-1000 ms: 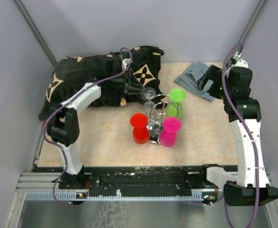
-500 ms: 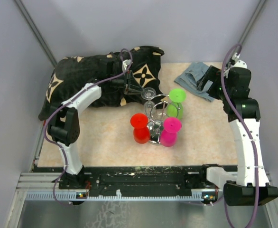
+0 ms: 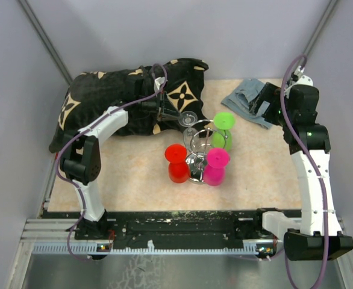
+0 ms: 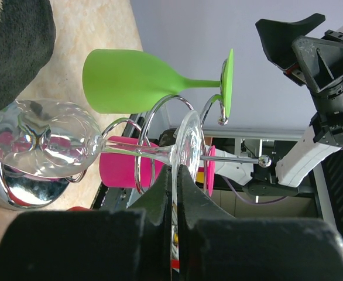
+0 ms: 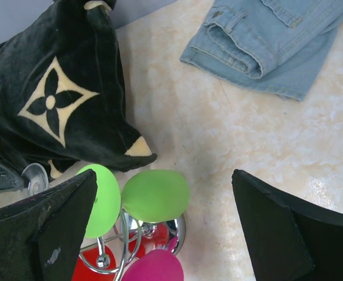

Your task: Take the wine glass off the wine glass rack

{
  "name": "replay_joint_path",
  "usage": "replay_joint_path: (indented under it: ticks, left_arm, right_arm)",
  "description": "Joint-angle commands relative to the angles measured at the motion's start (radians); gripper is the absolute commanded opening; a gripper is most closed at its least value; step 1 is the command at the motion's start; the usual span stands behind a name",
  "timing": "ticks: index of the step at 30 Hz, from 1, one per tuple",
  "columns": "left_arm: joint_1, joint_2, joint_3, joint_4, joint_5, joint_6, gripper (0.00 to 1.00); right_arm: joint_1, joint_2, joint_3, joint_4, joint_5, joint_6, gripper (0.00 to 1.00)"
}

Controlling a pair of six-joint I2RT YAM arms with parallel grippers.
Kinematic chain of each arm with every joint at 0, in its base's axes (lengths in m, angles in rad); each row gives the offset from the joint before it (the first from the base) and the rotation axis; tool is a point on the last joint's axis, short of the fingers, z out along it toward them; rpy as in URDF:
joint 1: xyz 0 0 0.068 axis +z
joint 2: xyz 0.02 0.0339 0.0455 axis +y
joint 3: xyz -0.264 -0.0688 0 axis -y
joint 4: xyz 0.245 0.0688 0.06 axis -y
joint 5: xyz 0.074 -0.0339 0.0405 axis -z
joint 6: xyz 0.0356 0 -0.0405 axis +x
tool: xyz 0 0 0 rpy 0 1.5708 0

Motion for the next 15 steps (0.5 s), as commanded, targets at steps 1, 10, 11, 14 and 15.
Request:
replay_joint_path:
  ticks: [1, 10, 11, 14, 15]
  left_arm:
    - [0.006, -0.014, -0.017, 0.016, 0.027, 0.013, 0.0]
    - [0.013, -0.034, 0.005, 0.022, 0.036, -0.016, 0.0]
    - [0.013, -0.035, 0.003, 0.021, 0.035, -0.016, 0.0]
    - [0.014, -0.036, 0.004, 0.029, 0.038, -0.025, 0.0]
    - [0.014, -0.036, 0.007, 0.035, 0.039, -0.032, 0.0]
  right_arm:
    - [-0.009, 0.0, 0.0, 0.046, -0.011, -0.009, 0.98]
    - [-0.009, 0.0, -0.004, 0.052, -0.017, -0.007, 0.98]
    - [-0.009, 0.0, -0.005, 0.053, -0.019, -0.006, 0.98]
    - [-0.009, 0.0, -0.004, 0.054, -0.022, -0.005, 0.98]
    - [-0.009, 0.0, -0.004, 0.053, -0.022, -0.005, 0.98]
